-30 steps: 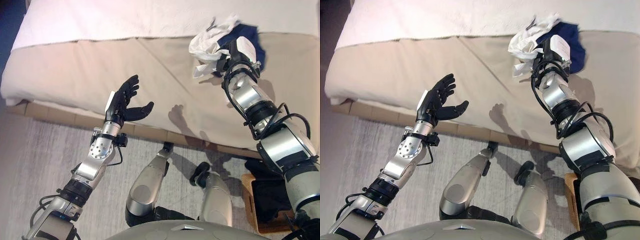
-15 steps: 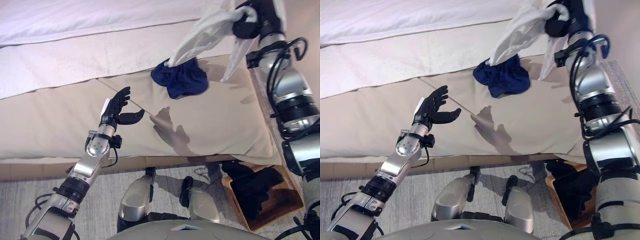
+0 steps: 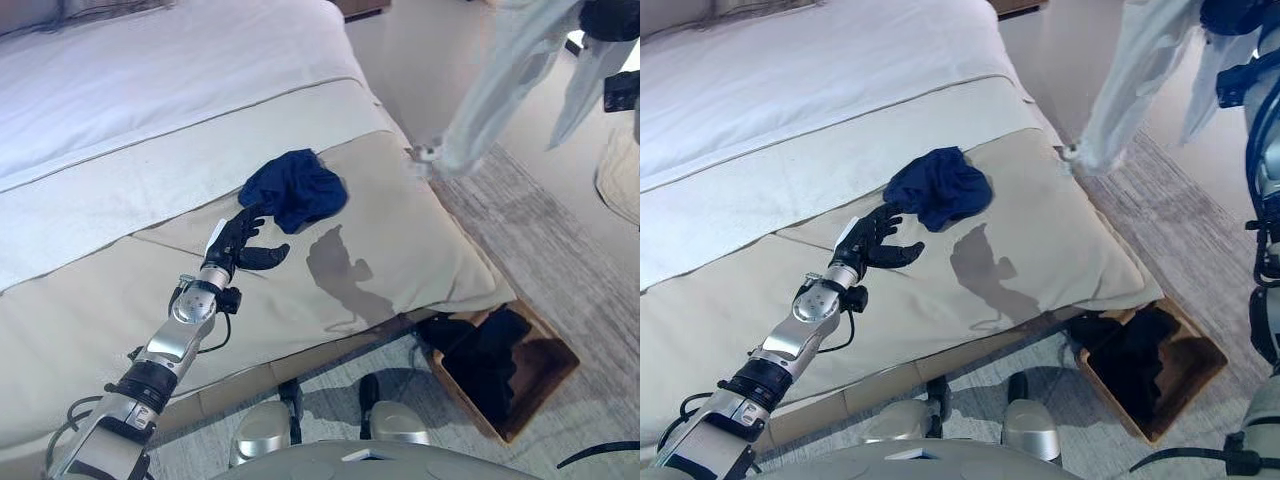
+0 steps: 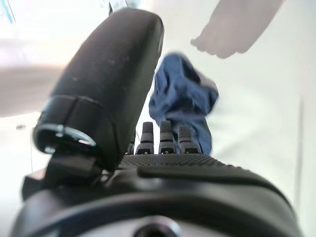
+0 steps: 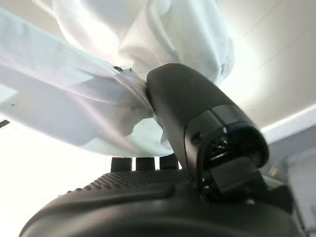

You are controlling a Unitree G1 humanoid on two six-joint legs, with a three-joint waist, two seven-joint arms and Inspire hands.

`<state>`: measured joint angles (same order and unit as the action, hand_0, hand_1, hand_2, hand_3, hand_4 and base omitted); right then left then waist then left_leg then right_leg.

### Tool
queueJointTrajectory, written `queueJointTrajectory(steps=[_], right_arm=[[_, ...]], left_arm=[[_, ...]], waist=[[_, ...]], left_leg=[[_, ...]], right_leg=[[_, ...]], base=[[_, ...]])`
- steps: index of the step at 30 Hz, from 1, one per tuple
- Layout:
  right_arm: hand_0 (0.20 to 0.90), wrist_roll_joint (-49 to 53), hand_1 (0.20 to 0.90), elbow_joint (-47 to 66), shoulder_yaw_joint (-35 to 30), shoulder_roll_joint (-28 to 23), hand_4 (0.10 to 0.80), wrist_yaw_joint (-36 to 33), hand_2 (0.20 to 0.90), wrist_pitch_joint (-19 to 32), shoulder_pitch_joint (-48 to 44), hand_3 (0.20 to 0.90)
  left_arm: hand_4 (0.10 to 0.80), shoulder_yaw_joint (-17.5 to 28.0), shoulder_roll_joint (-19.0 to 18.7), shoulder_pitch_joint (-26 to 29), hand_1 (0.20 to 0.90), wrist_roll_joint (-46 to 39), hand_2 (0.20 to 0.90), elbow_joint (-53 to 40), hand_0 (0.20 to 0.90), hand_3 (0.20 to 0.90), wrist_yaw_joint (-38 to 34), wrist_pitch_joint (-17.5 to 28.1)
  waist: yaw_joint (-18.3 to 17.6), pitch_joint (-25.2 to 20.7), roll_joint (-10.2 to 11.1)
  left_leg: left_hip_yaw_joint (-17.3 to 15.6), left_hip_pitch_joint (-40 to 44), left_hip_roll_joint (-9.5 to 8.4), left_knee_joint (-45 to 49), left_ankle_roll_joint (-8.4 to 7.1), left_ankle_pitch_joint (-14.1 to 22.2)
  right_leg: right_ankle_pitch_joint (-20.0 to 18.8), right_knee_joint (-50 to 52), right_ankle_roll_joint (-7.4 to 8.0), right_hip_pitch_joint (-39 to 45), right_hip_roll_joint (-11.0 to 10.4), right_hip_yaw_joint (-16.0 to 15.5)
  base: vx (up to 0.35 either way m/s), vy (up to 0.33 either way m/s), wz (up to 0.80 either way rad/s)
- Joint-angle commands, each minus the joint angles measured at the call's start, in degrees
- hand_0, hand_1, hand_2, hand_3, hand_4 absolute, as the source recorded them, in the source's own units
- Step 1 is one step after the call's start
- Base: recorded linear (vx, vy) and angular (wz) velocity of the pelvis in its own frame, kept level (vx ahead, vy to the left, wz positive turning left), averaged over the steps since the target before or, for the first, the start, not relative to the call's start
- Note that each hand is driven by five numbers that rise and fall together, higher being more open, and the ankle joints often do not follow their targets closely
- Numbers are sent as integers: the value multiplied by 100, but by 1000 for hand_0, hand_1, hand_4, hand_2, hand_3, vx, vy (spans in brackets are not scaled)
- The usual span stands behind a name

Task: Pick up the clothes from the bed and place them into the basket

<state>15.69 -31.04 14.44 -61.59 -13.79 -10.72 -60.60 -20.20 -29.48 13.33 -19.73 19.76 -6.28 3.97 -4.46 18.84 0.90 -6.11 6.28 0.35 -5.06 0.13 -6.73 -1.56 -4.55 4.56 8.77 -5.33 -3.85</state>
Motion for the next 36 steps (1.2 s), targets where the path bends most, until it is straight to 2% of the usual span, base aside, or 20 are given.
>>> queueJointTrajectory(steps=[1,3,11,16,24,36], right_arm=[[300,-39,300,492,-90,-595,100,-129,300,323,59,200],[300,-75,300,595,-532,-718,100,64,300,307,673,200],[300,60,300,1128,-1924,-570,100,218,300,451,2444,200],[300,-11,300,1316,-2419,-373,100,264,300,462,3142,200],[300,-89,300,1317,-2713,-56,100,427,300,504,3709,200],[300,-241,300,707,-2336,340,100,593,300,586,3734,200]], left_arm=[[800,-128,103,-56,900,227,900,165,900,900,53,679],[800,-108,147,-45,900,275,900,213,900,900,124,704],[800,-63,201,-42,900,346,900,239,900,900,224,616],[800,-64,250,6,900,358,900,232,900,900,252,572],[800,-50,287,-22,900,393,900,126,900,900,301,505],[800,-133,348,131,900,383,900,37,900,900,215,527]], waist=[[-161,-1187,146],[-419,-1194,110],[-898,-1172,6],[-1109,-1144,-100],[-1266,-1070,-296],[-1318,-769,-537]], left_leg=[[-307,298,406,305,-257,926],[-449,327,445,335,-255,973],[-856,444,558,362,-280,1071],[-1048,474,575,363,-293,1125],[-1219,456,562,400,-281,1195],[-1307,319,510,464,-270,1257]], right_leg=[[-2,497,21,-525,87,307],[-4,509,20,-603,144,495],[-97,458,32,-764,261,889],[-150,429,68,-876,294,1060],[-235,394,106,-1046,301,1222],[-301,404,143,-1317,243,1293]], base=[[-6,13,-35],[7,3,-36],[13,-26,-37],[-6,-26,-29],[6,-22,-21],[-35,-20,-7]])
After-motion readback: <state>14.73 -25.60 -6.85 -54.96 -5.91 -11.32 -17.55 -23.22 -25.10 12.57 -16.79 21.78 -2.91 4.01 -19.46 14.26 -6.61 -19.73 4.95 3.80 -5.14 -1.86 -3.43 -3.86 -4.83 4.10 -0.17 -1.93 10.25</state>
